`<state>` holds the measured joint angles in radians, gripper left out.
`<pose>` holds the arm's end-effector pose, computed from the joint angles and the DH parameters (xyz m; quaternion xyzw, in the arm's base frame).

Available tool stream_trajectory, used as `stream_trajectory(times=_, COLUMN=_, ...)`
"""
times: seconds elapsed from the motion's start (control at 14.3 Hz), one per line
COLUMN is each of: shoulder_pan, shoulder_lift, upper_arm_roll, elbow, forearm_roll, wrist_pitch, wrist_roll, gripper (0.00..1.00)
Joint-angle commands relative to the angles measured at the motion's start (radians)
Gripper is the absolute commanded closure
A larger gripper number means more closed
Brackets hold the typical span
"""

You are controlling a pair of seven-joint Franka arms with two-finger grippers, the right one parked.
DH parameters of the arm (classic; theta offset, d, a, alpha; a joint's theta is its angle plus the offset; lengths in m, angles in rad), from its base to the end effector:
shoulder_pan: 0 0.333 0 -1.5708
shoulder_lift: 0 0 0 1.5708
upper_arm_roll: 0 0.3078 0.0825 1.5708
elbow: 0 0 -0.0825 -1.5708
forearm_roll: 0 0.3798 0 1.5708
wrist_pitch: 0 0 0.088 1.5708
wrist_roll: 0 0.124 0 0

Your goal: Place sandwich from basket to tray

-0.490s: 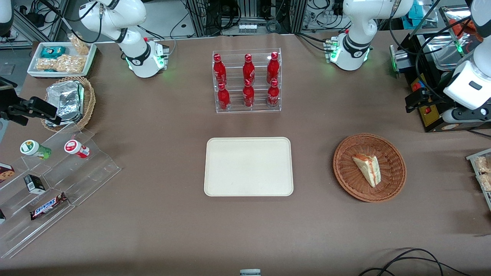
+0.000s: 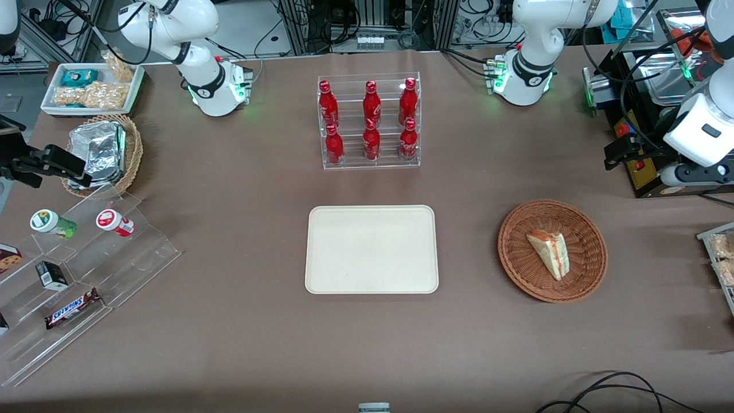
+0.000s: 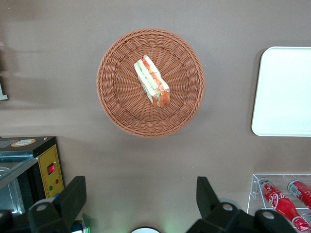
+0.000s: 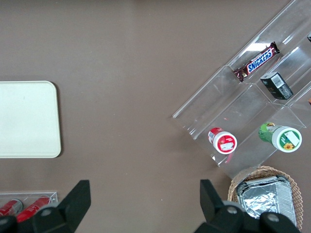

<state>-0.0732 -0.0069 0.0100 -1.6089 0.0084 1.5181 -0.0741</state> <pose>0.5389 -0.0330 0.5810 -0.9991 -0.0055 0.0416 0.0070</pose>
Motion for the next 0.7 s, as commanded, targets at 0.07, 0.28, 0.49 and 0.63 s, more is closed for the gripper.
stream_trajectory(times=0.07, shoulder_pan=-0.013, shoulder_lift=0.007, upper_arm_roll=0.011, elbow=0.001, forearm_roll=0.001, wrist_pitch=-0.018, wrist_roll=0.005, gripper=0.0)
stream_trajectory(times=0.28, shoulder_pan=-0.011, shoulder_lift=0.031, upper_arm_roll=0.013, elbow=-0.037, forearm_roll=0.001, wrist_pitch=-0.073, wrist_roll=0.002, gripper=0.0)
stream_trajectory(times=0.49, shoulder_pan=-0.011, shoulder_lift=0.116, upper_arm_roll=0.013, elbow=-0.051, forearm_roll=0.005, wrist_pitch=-0.038, wrist_roll=-0.009, gripper=0.0)
stream_trajectory(times=0.63, shoulder_pan=-0.011, shoulder_lift=0.134, upper_arm_roll=0.013, elbow=-0.113, forearm_roll=0.005, wrist_pitch=0.06, wrist_roll=-0.009, gripper=0.0)
